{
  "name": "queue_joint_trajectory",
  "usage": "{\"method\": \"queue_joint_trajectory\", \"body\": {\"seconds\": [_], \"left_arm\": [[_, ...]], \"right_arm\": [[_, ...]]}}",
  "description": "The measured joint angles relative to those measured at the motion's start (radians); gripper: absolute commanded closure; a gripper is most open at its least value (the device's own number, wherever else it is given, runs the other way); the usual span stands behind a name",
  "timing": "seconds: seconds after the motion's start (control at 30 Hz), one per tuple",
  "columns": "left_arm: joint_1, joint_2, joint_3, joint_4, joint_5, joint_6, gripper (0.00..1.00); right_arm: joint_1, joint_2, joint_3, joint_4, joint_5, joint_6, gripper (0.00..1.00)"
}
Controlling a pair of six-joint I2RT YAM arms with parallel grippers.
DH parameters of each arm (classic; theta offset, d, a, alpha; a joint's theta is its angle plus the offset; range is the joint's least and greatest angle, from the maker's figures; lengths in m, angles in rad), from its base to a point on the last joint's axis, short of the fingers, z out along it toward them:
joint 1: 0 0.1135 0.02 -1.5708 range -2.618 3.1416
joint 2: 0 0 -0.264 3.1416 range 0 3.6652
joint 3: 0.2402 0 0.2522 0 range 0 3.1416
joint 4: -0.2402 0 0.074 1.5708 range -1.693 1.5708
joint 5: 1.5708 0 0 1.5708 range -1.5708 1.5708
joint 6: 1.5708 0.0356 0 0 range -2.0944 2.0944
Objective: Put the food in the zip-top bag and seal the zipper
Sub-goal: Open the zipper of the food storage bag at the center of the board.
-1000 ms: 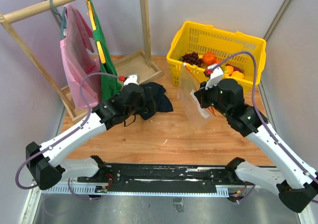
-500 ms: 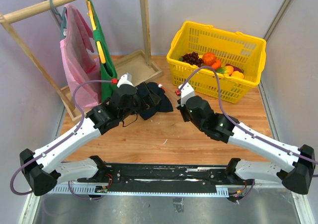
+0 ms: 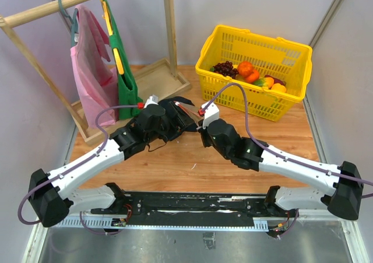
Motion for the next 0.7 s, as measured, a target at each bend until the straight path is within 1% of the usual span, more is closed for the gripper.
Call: {"method": "queue_joint_trajectory", "body": {"seconds": [0.23,0.53,0.7], "left_arm": [[0.000,0.006,-0.025,0.043,0.005,-0.060,0.20],[0.000,0.040,-0.049,0.087,0.003,-0.107,0.36],[0.000,0.061,-0.050,0.102,0.009,-0.111,0.41]], "right_arm": [[0.023,0.029,0.000,0.032,0.013,0.025,0.99],[0.034,0.045,0.000,0.052,0.018,0.037,0.97],[0.034,0.062,0.000,0.064,0.016,0.043,0.97]]}}
